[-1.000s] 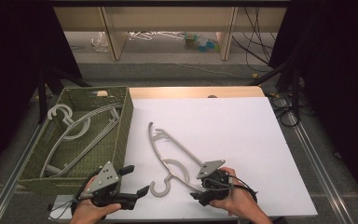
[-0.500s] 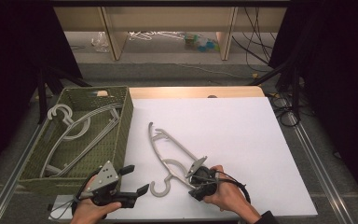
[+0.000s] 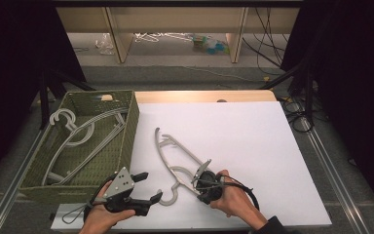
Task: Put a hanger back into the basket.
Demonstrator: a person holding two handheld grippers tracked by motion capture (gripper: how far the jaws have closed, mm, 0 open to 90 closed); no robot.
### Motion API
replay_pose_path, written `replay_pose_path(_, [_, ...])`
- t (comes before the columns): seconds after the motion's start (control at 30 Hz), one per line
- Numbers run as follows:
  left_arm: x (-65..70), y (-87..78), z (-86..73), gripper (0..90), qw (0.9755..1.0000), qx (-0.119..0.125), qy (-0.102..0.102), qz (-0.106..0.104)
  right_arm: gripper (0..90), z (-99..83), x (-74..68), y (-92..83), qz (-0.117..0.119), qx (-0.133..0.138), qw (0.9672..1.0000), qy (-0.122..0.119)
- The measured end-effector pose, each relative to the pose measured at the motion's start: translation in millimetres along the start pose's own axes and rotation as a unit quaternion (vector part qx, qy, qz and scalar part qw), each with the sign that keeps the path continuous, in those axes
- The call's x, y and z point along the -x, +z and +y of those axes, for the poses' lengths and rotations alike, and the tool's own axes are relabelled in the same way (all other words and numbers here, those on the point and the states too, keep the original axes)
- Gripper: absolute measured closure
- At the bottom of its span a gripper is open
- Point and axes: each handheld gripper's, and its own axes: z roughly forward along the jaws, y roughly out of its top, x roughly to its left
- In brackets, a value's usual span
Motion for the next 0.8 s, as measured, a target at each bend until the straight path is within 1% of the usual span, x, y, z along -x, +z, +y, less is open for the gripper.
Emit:
replay_pose_path(0.03, [0.5, 0.9, 0.0, 20.9, 1.0000, 0.000, -0.001, 0.001, 79.4, 0.0, 0.0, 0.0, 0.000, 0.000, 1.0000, 0.000])
replay_pose_path(0.07, [0.3, 1.3, 0.3, 21.0, 1.0000, -0.004, 0.005, 0.003, 79.6, -0.1, 0.0, 0.1, -0.001, 0.000, 1.0000, -0.002])
replay_pose_path(0.1, [-0.5, 1.4, 0.7, 21.3, 0.9999, -0.007, 0.012, 0.004, 80.1, -0.3, -0.2, -0.4, -0.001, 0.000, 0.9999, -0.011])
replay_pose_path(0.17, [-1.0, 1.3, 1.1, 21.8, 0.9999, -0.007, 0.011, 0.007, 80.4, -0.2, -1.9, -0.7, -0.005, -0.001, 0.9999, -0.014])
replay_pose_path(0.23, [-1.5, 0.8, 2.3, 25.6, 0.9998, -0.008, 0.015, 0.011, 81.7, -1.0, 0.6, -3.1, 0.004, -0.006, 0.9997, -0.022])
replay_pose_path(0.27, [-3.2, -0.3, 4.2, 25.6, 0.9992, -0.010, 0.033, 0.019, 81.7, -1.0, 0.6, -3.1, 0.004, -0.006, 0.9997, -0.022])
replay_pose_path(0.3, [-4.2, -0.7, 5.3, 26.9, 0.9989, -0.010, 0.038, 0.024, 81.8, -2.5, 2.0, -6.3, 0.009, -0.012, 0.9994, -0.031])
replay_pose_path(0.33, [-7.2, -0.8, 7.5, 28.3, 0.9980, -0.012, 0.057, 0.026, 81.8, -4.8, 2.7, -12.9, 0.022, -0.004, 0.9991, -0.035])
replay_pose_path(0.37, [-7.2, -0.8, 7.5, 29.1, 0.9980, -0.012, 0.057, 0.026, 81.8, -4.8, 2.7, -12.9, 0.022, -0.004, 0.9991, -0.035])
replay_pose_path(0.4, [-6.3, 0.1, 7.6, 29.1, 0.9981, -0.018, 0.049, 0.032, 81.8, -5.4, 3.0, -17.5, 0.028, -0.006, 0.9988, -0.040])
replay_pose_path(0.43, [-6.9, 3.4, 8.8, 30.7, 0.9970, -0.029, 0.064, 0.033, 81.8, -7.9, 3.1, -26.8, 0.043, -0.001, 0.9974, -0.057])
replay_pose_path(0.47, [-6.9, 3.4, 8.8, 31.8, 0.9970, -0.029, 0.064, 0.033, 81.8, -7.9, 3.1, -26.8, 0.043, -0.001, 0.9974, -0.057])
replay_pose_path(0.5, [-6.2, 7.7, 10.5, 33.2, 0.9951, -0.043, 0.081, 0.036, 81.8, -11.4, 1.7, -33.1, 0.062, 0.004, 0.9956, -0.070])
replay_pose_path(0.53, [-5.5, 9.6, 11.6, 34.3, 0.9935, -0.051, 0.094, 0.038, 81.8, -12.8, 1.2, -35.3, 0.069, 0.003, 0.9947, -0.076])
replay_pose_path(0.57, [-4.8, 11.7, 12.5, 36.3, 0.9914, -0.061, 0.110, 0.037, 81.8, -14.8, 0.4, -38.7, 0.076, 0.003, 0.9941, -0.077])
replay_pose_path(0.6, [-4.1, 14.0, 13.7, 37.6, 0.9889, -0.070, 0.126, 0.037, 81.8, -16.8, 0.5, -42.1, 0.082, 0.005, 0.9934, -0.080])
replay_pose_path(0.63, [-4.1, 14.0, 13.7, 38.1, 0.9889, -0.070, 0.126, 0.037, 81.8, -16.8, 0.5, -42.1, 0.082, 0.005, 0.9934, -0.080])
replay_pose_path(0.67, [-2.8, 18.0, 14.4, 38.1, 0.9867, -0.082, 0.138, 0.028, 81.8, -18.4, 0.9, -45.6, 0.088, 0.006, 0.9928, -0.082])
replay_pose_path(0.7, [-1.8, 20.5, 14.5, 39.1, 0.9848, -0.089, 0.147, 0.028, 81.8, -19.9, 2.4, -49.7, 0.089, 0.008, 0.9925, -0.083])
replay_pose_path(0.77, [-0.4, 28.1, 13.7, 41.3, 0.9778, -0.113, 0.176, 0.015, 81.8, -22.6, 5.9, -56.5, 0.096, 0.012, 0.9919, -0.082])
replay_pose_path(0.8, [0.7, 32.5, 12.1, 41.3, 0.9761, -0.117, 0.183, 0.009, 81.8, -22.6, 5.9, -56.5, 0.096, 0.012, 0.9919, -0.082])
